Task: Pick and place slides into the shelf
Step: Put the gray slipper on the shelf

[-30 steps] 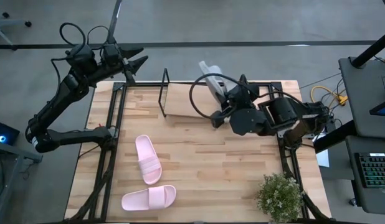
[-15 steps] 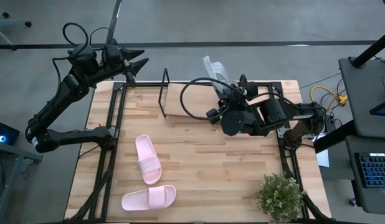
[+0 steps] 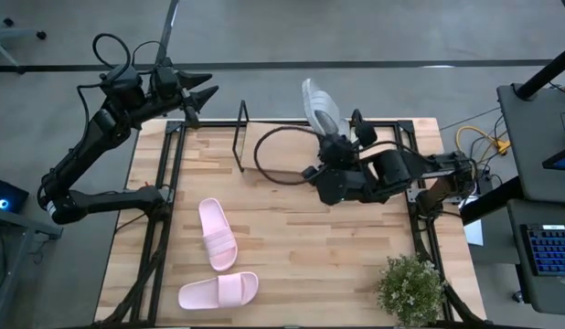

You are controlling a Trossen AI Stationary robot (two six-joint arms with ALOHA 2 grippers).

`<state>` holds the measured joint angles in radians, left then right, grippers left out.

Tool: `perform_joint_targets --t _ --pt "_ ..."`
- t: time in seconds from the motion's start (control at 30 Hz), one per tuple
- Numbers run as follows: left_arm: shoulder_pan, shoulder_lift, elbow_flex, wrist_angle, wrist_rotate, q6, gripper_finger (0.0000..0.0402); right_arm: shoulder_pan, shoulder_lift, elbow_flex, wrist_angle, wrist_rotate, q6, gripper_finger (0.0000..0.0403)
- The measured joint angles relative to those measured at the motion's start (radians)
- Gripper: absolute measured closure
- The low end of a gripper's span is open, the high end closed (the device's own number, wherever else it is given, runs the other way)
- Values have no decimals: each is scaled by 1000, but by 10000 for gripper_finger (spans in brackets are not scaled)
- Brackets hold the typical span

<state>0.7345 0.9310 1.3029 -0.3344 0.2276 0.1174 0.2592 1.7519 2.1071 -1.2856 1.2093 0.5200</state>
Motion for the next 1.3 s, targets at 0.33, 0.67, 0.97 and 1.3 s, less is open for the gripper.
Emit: perform_joint_targets --t 0.33,0.67,0.97,1.3 --pt "0 0 0 -8 0 -1 240 -15 0 -160 4 51 -16 377" --pt "0 2 0 -22 0 -1 240 -51 0 -318 97 50 -20 377" --pt "0 3 -1 -22 0 -1 240 -70 0 -462 314 50 -221 379" --pt "0 3 -1 -22 0 -5 240 -73 0 -595 483 74 -368 379"
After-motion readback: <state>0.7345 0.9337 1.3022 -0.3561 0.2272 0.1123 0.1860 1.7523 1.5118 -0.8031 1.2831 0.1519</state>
